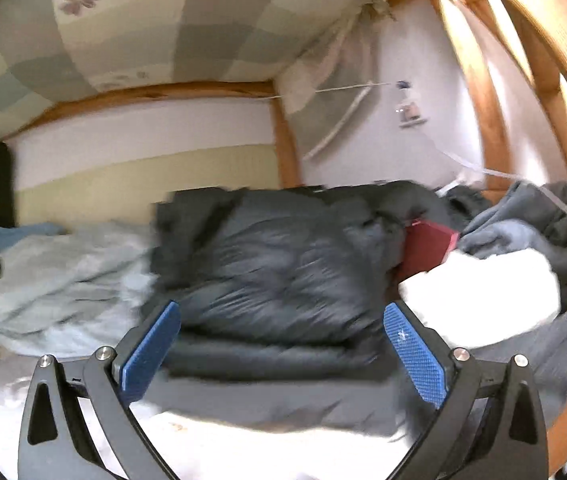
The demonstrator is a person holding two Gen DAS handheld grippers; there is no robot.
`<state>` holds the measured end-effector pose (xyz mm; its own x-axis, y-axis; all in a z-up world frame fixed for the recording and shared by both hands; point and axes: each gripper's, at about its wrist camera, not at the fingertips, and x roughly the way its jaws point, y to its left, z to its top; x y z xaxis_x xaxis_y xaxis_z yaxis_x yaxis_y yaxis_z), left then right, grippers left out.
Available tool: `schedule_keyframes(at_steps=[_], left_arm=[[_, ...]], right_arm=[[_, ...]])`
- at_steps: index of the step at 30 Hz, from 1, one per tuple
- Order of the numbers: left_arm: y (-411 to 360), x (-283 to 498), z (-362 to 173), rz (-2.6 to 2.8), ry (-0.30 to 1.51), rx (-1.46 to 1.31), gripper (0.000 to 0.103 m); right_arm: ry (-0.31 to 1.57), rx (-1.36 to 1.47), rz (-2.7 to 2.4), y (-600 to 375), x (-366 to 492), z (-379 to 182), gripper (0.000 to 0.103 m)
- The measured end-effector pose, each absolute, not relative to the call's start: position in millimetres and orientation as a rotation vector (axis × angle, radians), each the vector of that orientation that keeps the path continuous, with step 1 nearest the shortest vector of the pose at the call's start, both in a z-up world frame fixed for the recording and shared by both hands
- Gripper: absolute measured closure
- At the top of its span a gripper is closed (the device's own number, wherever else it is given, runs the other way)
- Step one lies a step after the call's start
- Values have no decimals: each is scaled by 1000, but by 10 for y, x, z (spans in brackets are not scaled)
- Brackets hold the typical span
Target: Fold large clothes
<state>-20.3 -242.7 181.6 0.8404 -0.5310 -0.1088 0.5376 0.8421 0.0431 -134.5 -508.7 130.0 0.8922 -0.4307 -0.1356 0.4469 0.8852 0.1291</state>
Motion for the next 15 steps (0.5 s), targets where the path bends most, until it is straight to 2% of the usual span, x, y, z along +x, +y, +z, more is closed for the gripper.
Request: schedule_keyframes(at_steps=[9, 15], left_arm=[[-2004, -492, 1346, -529, 47, 102, 0], [-1923, -271, 910, -457, 94, 123, 0]], right_arm=[[114, 143, -415, -4250, -1431, 898, 0], [119, 108, -433, -4061, -1228, 611, 0]])
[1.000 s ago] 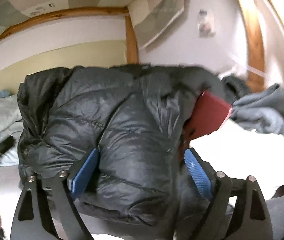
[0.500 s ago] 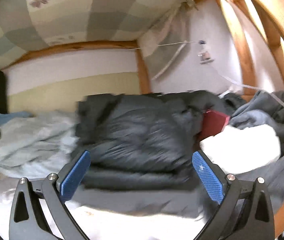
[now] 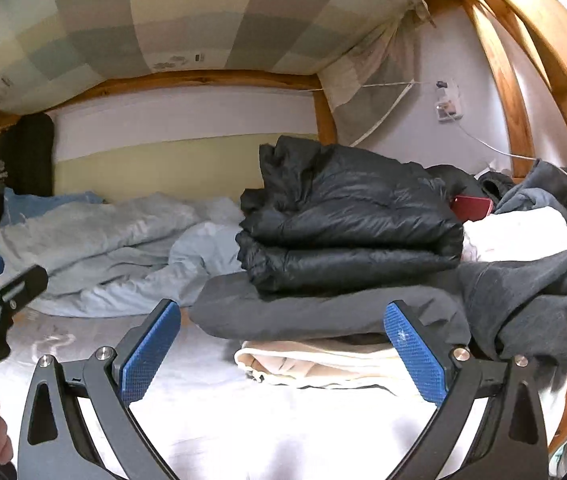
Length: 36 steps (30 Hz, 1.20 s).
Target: Fold large clothes
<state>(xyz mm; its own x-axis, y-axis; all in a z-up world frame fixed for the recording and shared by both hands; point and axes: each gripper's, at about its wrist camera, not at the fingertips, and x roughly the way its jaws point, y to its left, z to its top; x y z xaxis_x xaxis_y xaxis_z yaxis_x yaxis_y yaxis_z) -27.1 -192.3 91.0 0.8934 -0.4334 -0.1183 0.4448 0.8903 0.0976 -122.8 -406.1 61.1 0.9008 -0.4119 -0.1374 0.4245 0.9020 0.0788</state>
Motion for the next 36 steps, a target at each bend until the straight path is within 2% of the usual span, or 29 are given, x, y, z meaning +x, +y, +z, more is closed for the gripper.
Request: schedule_keyframes(at_steps=[7, 9, 21, 36], left_arm=[[-1960, -44, 373, -407, 89, 126, 0], [-2010, 72, 232, -412, 158, 145, 0], [-1950, 43, 280, -393, 112, 97, 0], [-1977, 84, 247, -412, 155, 114, 0]], right_arm=[[154, 141, -490, -4168, -997, 191, 0], [166, 147, -511, -4192, -953, 89, 0], [231, 15, -571, -4003, -734, 33, 0], [239, 53, -570, -4102, -735, 18, 0]])
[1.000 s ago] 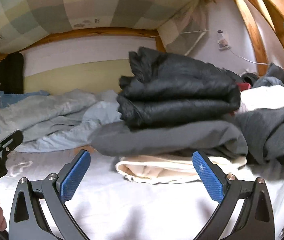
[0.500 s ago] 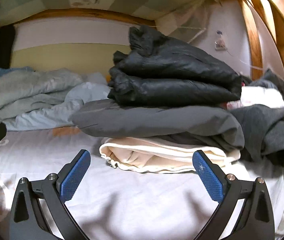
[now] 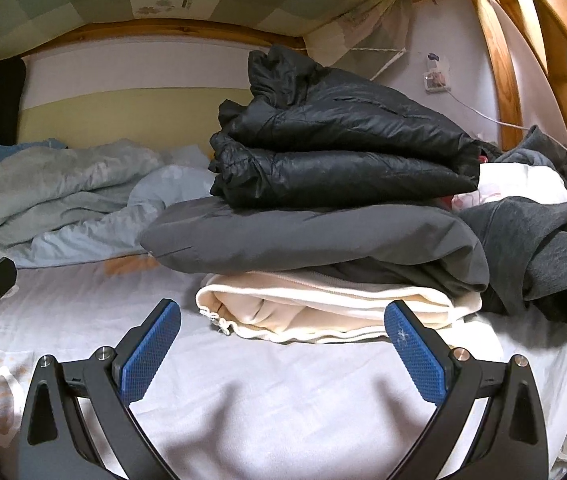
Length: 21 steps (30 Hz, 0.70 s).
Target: Fold large clothes
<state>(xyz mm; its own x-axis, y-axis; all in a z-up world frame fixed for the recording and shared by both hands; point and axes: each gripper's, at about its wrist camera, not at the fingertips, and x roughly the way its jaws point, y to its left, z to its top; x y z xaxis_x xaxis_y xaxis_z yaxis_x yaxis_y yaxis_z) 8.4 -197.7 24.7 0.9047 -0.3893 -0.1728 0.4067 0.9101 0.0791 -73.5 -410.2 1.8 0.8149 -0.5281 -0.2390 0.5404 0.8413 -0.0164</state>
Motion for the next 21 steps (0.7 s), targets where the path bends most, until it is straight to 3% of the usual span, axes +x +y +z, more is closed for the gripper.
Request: schedule_keyframes(at_steps=[21], left_arm=[[-1972, 177, 206, -389, 230, 113, 0]], right_arm=[[258, 47, -575, -4119, -696, 15, 0]])
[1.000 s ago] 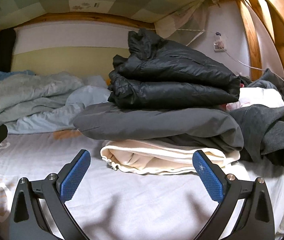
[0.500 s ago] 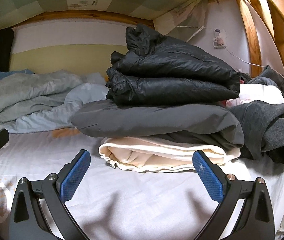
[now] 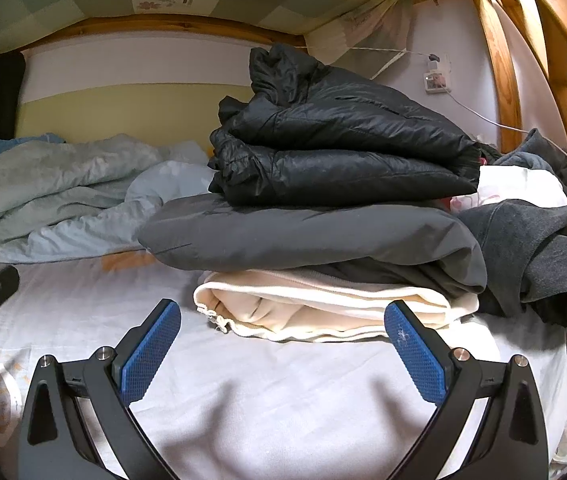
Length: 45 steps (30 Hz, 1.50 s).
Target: Fold large clothes
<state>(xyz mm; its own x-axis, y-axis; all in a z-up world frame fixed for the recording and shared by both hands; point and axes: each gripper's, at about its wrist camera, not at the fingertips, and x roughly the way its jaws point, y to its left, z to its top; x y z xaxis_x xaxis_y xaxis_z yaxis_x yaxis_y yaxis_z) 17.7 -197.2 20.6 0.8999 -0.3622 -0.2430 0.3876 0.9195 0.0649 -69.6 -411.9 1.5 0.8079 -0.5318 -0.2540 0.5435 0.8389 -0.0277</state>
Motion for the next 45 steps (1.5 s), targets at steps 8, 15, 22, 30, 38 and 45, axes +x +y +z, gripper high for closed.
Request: schedule_keyframes(at_steps=[8, 15, 22, 30, 38, 45], left_arm=[[-1981, 176, 203, -387, 222, 120, 0], [-1993, 124, 210, -381, 186, 132, 0], [-2016, 78, 220, -375, 170, 141, 0], [-2040, 52, 229, -374, 154, 149, 0], [-2063, 51, 228, -372, 154, 151, 0], [-2062, 54, 228, -372, 154, 155, 0]], right_arm=[[259, 46, -575, -4119, -691, 13, 0], [258, 48, -574, -4121, -687, 12, 0], [262, 48, -575, -4099, -701, 15, 0], [261, 49, -576, -4099, -700, 14, 0], [265, 50, -578, -4080, -704, 12, 0], [265, 50, -578, -4077, -703, 13, 0]])
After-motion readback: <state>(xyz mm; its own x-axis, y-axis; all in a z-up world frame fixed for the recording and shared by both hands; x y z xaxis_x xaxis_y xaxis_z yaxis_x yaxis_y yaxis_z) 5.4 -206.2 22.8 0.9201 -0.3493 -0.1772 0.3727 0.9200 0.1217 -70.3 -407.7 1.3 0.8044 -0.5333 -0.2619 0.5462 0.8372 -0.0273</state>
